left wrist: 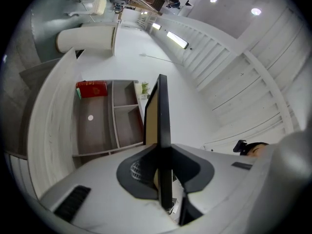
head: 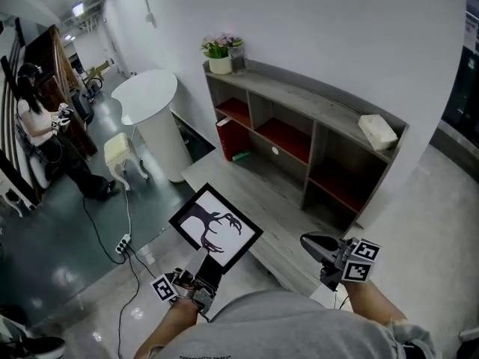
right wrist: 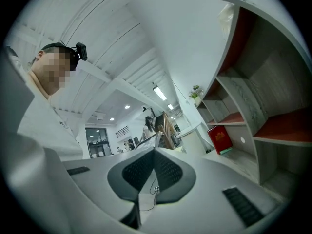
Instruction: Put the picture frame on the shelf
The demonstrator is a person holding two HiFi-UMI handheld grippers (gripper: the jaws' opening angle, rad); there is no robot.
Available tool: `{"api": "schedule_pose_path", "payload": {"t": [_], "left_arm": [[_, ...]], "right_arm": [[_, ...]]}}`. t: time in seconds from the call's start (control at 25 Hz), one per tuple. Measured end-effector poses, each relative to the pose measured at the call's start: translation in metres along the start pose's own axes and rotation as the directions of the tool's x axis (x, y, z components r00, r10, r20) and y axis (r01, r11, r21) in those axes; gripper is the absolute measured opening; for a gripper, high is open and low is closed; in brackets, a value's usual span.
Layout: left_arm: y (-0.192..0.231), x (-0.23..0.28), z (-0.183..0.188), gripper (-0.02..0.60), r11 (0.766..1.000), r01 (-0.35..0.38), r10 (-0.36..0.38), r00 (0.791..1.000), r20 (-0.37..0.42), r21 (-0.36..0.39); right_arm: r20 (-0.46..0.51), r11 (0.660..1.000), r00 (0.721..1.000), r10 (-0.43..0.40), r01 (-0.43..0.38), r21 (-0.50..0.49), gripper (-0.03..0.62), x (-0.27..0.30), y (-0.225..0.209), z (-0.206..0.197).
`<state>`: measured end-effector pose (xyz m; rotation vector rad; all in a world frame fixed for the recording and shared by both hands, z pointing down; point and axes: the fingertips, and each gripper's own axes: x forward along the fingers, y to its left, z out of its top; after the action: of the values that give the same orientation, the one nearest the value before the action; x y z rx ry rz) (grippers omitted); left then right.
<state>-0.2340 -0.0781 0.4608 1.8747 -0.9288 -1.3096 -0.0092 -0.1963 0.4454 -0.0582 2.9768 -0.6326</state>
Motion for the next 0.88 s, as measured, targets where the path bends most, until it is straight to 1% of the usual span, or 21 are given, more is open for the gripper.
{"api": "schedule_pose_path", "payload": {"t": [0.2, 0.44, 0.68, 0.88], "left_arm": [[0.024, 0.049, -0.008, 0.083, 1.0, -0.007, 0.007, 1.0, -0.011, -0.007], [0.05, 0.092, -0.012, 0.083, 0.999, -0.017, 0.016, 0.999, -0.028, -0.035], [0.077, 0.139, -0.011, 0.083, 0.997, -0.004, -0.002, 0.997, -0.078, -0.078], [0.107, 0.18, -0.002, 0.083, 0.99, 0.015, -0.033, 0.992, -0.121, -0.143]], "right_arm": [[0.001, 1.0, 1.0, -0.003, 0.003, 0.0, 0.018, -0.015, -0.035, 0.008], [0.007, 0.999, 0.999, -0.043, 0.043, -0.01, 0.018, -0.035, -0.056, 0.013], [0.015, 0.992, 0.992, -0.123, 0.123, -0.033, 0.018, -0.049, -0.073, 0.017], [0.027, 0.975, 0.975, -0.22, 0.221, -0.035, 0.018, -0.05, -0.094, 0.021]]}}
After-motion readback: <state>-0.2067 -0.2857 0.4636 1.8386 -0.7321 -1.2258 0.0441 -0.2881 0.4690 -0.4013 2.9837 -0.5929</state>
